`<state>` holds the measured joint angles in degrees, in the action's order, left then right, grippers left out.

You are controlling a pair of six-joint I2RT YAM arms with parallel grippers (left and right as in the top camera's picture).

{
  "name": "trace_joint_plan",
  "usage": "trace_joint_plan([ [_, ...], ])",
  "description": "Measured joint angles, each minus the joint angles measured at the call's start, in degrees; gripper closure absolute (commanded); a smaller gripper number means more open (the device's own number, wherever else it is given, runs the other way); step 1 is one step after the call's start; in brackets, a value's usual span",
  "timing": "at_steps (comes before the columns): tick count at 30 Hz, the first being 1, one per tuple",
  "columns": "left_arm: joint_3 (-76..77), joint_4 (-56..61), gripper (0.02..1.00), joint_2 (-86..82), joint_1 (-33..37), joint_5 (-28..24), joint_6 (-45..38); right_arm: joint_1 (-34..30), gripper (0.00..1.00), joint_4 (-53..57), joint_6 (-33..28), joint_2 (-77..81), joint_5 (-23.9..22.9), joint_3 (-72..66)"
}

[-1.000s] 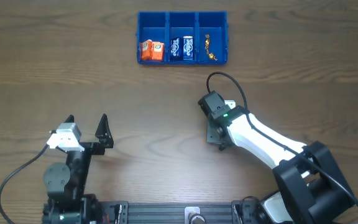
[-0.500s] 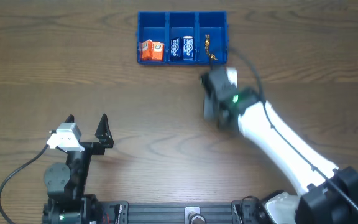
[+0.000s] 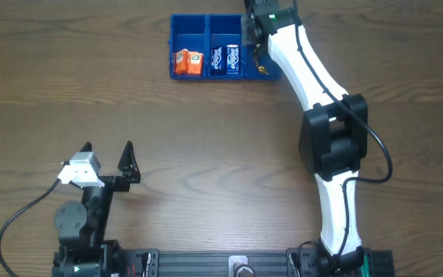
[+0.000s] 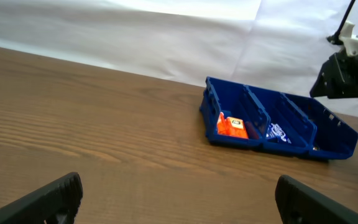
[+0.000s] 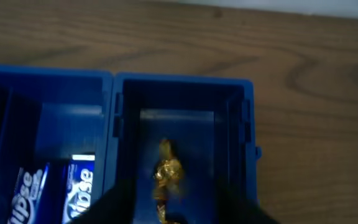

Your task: Sort Candies Into Trays

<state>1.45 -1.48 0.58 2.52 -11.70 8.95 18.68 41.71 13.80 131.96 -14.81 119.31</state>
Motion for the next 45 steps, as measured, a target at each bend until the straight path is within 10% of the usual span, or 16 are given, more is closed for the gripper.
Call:
trace_joint_plan([
  [3, 0.0, 0.0, 0.02, 0.0, 0.0, 0.0, 0.0, -0.28, 0.003, 1.68, -1.25, -0.07, 0.0, 0.0],
  [25, 0.11, -0.17, 0.02, 0.02, 0.0, -0.02, 0.0, -7.63, 0.003, -37.97, -2.56, -107.86, 0.42, -102.71],
  [45, 0.11, -0.17, 0.02, 0.0, 0.0, -0.02, -0.02, -21.0, 0.003, -37.62, -8.44, -131.34, 17.25, -118.73],
])
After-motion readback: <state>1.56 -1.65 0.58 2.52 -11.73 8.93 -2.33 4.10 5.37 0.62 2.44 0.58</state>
